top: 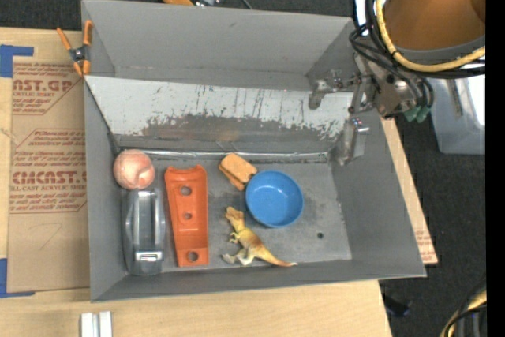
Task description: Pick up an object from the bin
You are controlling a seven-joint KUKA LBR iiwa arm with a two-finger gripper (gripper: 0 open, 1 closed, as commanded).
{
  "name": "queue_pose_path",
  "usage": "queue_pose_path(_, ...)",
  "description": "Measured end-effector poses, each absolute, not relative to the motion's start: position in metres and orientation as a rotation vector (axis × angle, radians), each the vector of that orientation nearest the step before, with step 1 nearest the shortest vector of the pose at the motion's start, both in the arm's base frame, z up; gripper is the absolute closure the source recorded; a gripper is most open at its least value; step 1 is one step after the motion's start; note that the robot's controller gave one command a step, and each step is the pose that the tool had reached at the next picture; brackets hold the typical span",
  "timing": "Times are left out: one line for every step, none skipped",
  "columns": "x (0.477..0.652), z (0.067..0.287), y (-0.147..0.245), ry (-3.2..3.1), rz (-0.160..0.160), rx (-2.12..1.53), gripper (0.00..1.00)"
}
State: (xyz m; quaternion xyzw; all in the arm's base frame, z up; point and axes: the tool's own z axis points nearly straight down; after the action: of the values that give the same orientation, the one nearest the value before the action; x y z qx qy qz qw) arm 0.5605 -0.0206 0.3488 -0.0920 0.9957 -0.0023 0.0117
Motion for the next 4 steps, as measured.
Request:
queue_pose_path(0.536,0.277,-0.001,3.110,-0.003,-0.324,0.00)
queue_pose_path(0.519,0.284,0.003,3.099,-0.007,-0.321,0.00)
queue_pose_path(0.527,0.309,-0.019,3.094,-0.008,-0.334,0.00)
queue_pose_path(0.511,0.237,0.013,3.079,-0.007,-0.447,0.00)
